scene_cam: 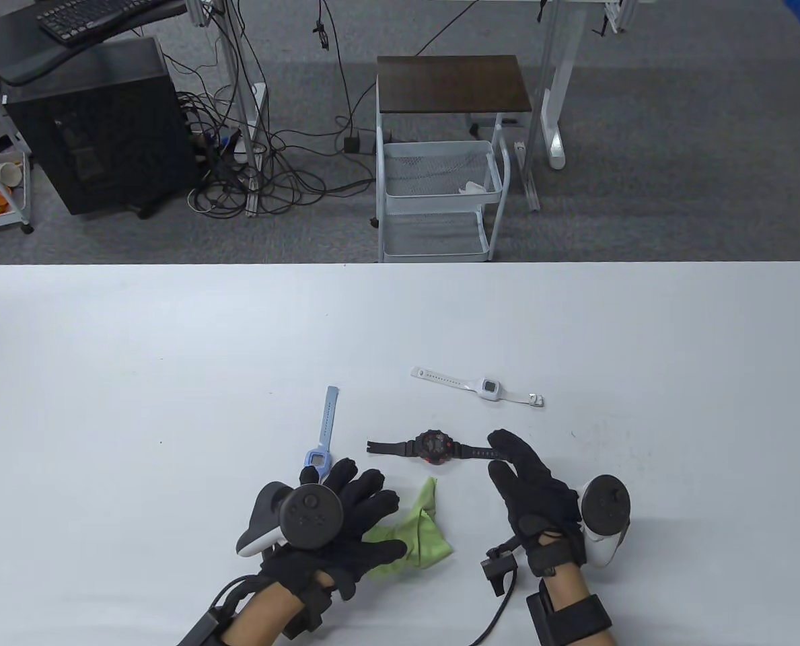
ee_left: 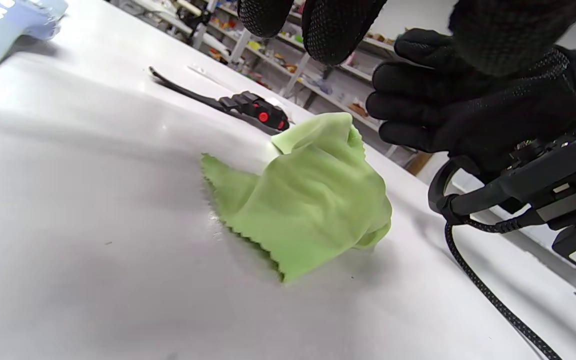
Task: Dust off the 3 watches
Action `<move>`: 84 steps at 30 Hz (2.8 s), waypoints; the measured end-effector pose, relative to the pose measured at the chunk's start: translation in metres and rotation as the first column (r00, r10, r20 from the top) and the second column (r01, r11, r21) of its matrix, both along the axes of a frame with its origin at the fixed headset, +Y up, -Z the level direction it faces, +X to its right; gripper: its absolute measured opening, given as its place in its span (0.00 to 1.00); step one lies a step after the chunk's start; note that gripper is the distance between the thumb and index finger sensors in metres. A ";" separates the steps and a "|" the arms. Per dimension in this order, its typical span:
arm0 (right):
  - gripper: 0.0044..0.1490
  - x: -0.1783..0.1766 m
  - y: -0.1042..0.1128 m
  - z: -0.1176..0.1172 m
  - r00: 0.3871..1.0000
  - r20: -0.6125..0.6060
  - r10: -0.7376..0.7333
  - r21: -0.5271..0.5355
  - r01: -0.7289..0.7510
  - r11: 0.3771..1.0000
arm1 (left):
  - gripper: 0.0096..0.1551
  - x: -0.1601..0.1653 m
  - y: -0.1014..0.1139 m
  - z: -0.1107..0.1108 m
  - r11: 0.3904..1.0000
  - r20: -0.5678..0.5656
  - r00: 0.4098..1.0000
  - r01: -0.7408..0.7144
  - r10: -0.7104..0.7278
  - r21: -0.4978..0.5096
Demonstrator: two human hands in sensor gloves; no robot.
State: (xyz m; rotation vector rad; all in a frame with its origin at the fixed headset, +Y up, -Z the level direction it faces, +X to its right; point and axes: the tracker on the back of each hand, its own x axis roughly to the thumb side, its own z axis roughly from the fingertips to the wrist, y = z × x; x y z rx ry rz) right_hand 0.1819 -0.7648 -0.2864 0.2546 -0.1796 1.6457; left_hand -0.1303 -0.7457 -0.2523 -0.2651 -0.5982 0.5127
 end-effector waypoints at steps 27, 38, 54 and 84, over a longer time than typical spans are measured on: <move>0.41 0.011 0.001 0.008 0.999 0.045 0.025 0.010 -0.025 1.000 | 0.31 0.024 -0.020 -0.001 0.925 0.037 0.924 0.379 -0.380 0.037; 0.41 0.011 0.000 0.008 0.999 0.040 0.035 0.004 -0.035 0.999 | 0.23 0.021 -0.019 -0.003 0.937 0.026 0.938 0.344 -0.346 0.061; 0.41 -0.002 -0.004 0.007 0.996 -0.035 0.079 -0.015 -0.080 0.997 | 0.25 -0.008 0.006 -0.001 0.992 -0.029 0.993 0.113 -0.112 0.053; 0.43 -0.130 0.019 -0.047 0.524 -0.209 0.825 0.261 -0.783 0.564 | 0.25 -0.101 0.059 -0.008 0.966 -0.316 0.931 -0.108 0.181 0.234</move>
